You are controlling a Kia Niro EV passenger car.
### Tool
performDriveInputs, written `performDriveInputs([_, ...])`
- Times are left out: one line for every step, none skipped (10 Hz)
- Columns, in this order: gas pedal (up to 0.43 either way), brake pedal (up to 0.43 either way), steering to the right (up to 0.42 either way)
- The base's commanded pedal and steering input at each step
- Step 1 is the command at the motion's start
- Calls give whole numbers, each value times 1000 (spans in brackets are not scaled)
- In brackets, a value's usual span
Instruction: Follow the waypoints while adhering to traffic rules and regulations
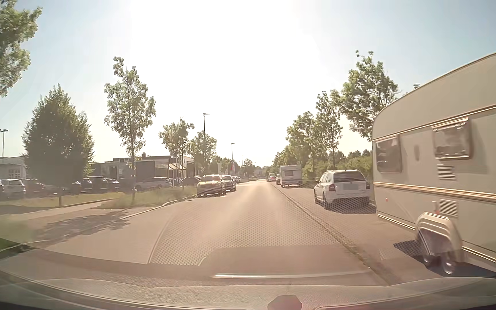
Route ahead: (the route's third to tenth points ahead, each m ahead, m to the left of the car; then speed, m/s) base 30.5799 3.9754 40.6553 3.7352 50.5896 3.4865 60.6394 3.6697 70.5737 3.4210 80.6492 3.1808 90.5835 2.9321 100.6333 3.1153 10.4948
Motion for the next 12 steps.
performDriveInputs([87,0,2])
performDriveInputs([87,0,4])
performDriveInputs([87,0,4])
performDriveInputs([87,0,4])
performDriveInputs([87,0,3])
performDriveInputs([87,0,1])
performDriveInputs([87,0,1])
performDriveInputs([87,0,0])
performDriveInputs([87,0,-2])
performDriveInputs([87,0,-5])
performDriveInputs([87,0,-7])
performDriveInputs([87,0,-8])
